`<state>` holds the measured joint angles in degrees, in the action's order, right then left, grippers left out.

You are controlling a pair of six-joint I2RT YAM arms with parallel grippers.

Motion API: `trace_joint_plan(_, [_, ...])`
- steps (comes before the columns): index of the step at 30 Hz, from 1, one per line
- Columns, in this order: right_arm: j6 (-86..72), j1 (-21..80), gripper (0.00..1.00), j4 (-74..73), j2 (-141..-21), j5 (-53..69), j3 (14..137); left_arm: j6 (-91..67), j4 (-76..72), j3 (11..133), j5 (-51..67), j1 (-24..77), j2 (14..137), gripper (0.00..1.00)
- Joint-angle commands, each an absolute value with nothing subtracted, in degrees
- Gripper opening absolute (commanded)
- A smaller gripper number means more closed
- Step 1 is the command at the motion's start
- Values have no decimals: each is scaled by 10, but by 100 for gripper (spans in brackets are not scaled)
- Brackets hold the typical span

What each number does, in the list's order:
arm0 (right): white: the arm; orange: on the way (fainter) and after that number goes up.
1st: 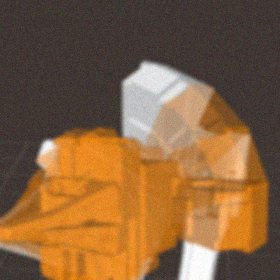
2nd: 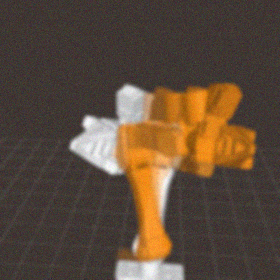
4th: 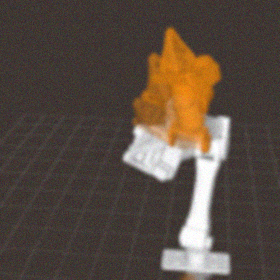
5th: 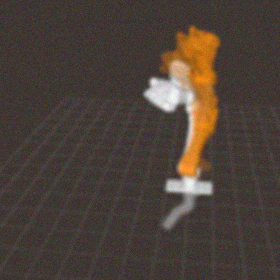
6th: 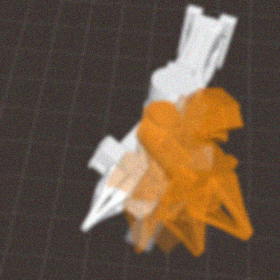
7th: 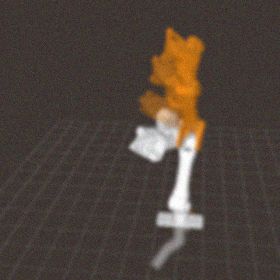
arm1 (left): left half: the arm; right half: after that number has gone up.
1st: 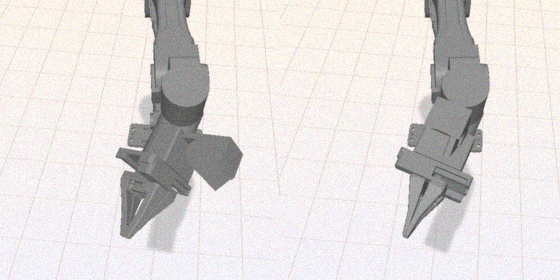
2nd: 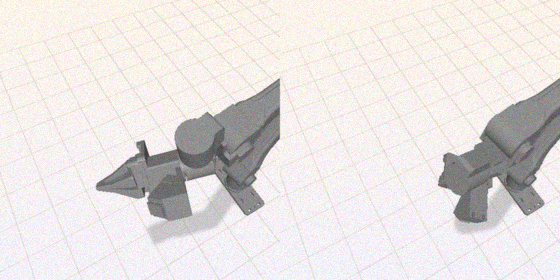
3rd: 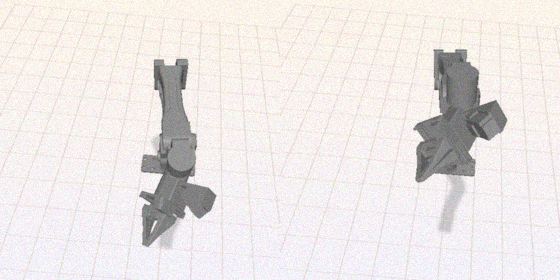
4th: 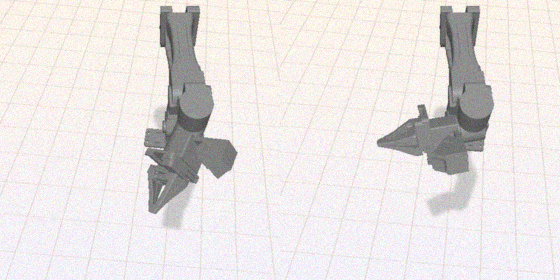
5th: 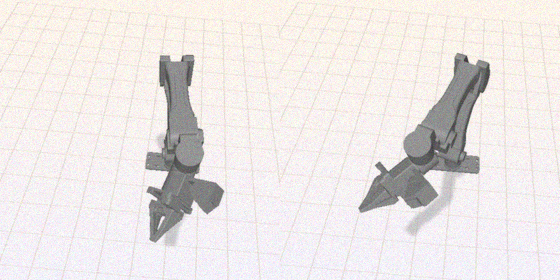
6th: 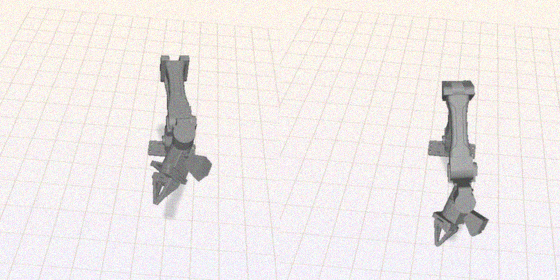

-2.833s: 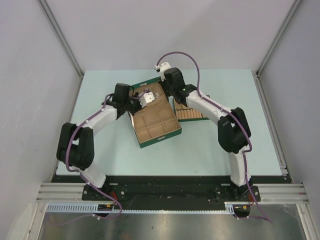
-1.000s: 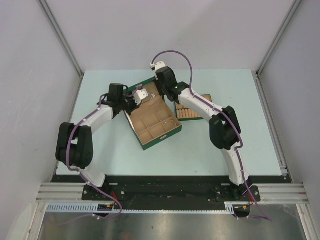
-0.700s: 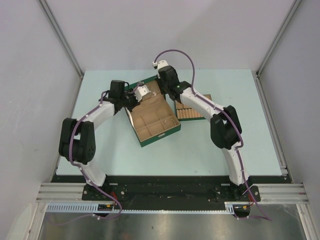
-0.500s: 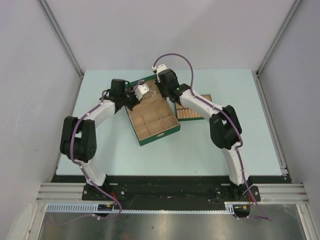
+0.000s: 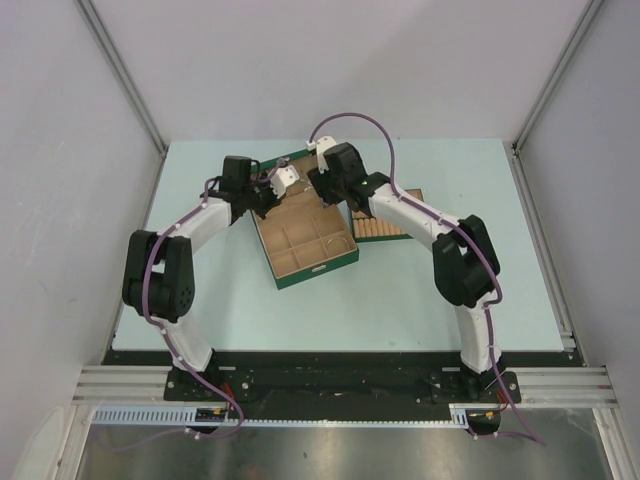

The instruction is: Organize the mixed jewelry

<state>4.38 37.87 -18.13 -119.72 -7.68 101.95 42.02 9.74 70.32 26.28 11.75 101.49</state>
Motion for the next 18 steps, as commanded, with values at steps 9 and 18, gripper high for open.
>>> trace_joint_plan(9, [82, 374, 56, -126, -1165, 54, 1015, 426, 78, 733, 308, 114, 1004, 0])
trace_joint_plan(18, [105, 374, 55, -95, -1191, 73, 1019, 413, 81, 733, 323, 114, 1002, 0])
